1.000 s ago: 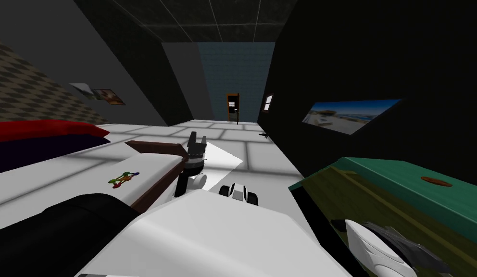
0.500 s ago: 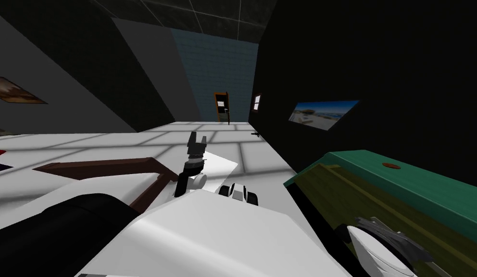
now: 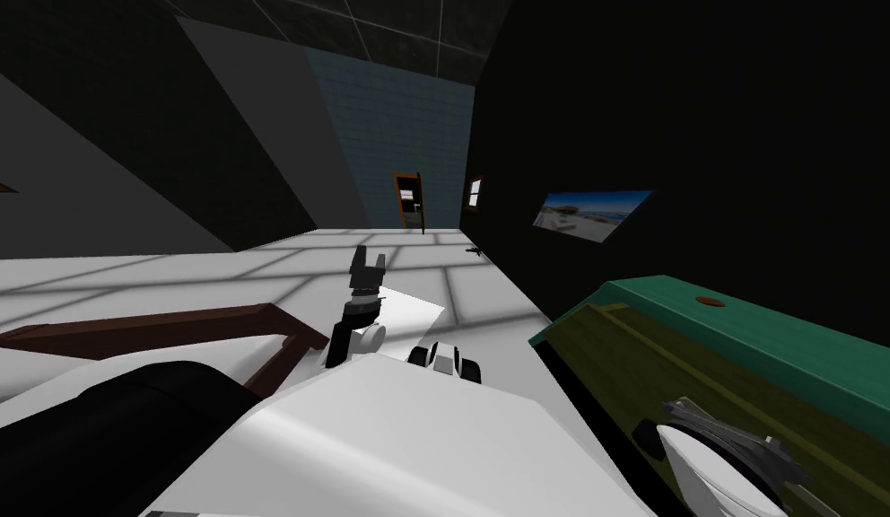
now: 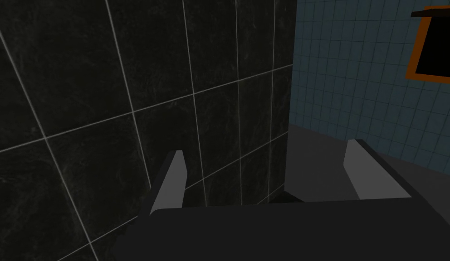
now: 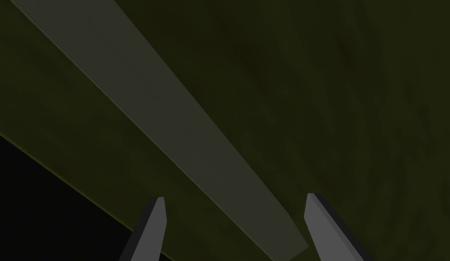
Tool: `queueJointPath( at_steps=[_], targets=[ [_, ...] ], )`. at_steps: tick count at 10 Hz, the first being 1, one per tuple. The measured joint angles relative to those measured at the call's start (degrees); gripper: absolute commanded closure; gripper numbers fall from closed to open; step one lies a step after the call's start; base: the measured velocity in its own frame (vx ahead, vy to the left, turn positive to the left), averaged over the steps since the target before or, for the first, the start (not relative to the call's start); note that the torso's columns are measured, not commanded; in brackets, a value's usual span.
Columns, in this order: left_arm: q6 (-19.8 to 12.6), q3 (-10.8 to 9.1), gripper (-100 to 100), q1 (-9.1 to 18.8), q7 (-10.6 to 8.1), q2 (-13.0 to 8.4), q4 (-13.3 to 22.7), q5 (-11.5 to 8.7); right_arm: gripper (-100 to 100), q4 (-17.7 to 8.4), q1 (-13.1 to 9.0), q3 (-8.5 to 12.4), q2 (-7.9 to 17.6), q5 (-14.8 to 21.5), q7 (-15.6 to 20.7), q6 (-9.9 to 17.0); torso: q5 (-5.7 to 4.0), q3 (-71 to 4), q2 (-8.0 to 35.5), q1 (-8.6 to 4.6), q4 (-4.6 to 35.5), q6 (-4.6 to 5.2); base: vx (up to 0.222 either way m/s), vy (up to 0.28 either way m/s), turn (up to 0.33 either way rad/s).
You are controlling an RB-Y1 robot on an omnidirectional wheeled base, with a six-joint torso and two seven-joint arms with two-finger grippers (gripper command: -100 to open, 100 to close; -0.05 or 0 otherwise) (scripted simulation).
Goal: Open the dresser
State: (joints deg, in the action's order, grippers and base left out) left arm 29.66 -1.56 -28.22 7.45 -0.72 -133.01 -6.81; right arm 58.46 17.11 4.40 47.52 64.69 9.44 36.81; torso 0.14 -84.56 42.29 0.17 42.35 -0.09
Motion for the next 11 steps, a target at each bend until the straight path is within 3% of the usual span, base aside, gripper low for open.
queueJointPath(
  at_steps=[5, 6, 11],
  targets=[
    [0.0, -0.01, 0, 0.0, 0.00, 0.0, 0.0, 0.0, -100, -1.4, 0.8, 1.8, 4.6, -3.7, 0.8, -5.4, 0.42, 0.0, 0.2, 0.39, 0.1, 0.09, 0.026, 0.038, -0.029],
    [0.0, -0.01, 0, 0.0, 0.00, 0.0, 0.0, 0.0, 0, -1.5, 0.9, 1.8, 4.6, -3.8, 0.7, -5.7, 0.34, 0.1, 0.2, 0.35, 0.1, 0.07, 0.000, 0.000, 0.000],
    [0.0, -0.01, 0, 0.0, 0.00, 0.0, 0.0, 0.0, 0, -1.6, 1.0, 1.3, 4.0, -3.9, 0.8, -6.1, 0.06, 0.0, 0.1, 0.03, 0.0, 0.11, 0.000, 0.000, 0.000]
  ],
)
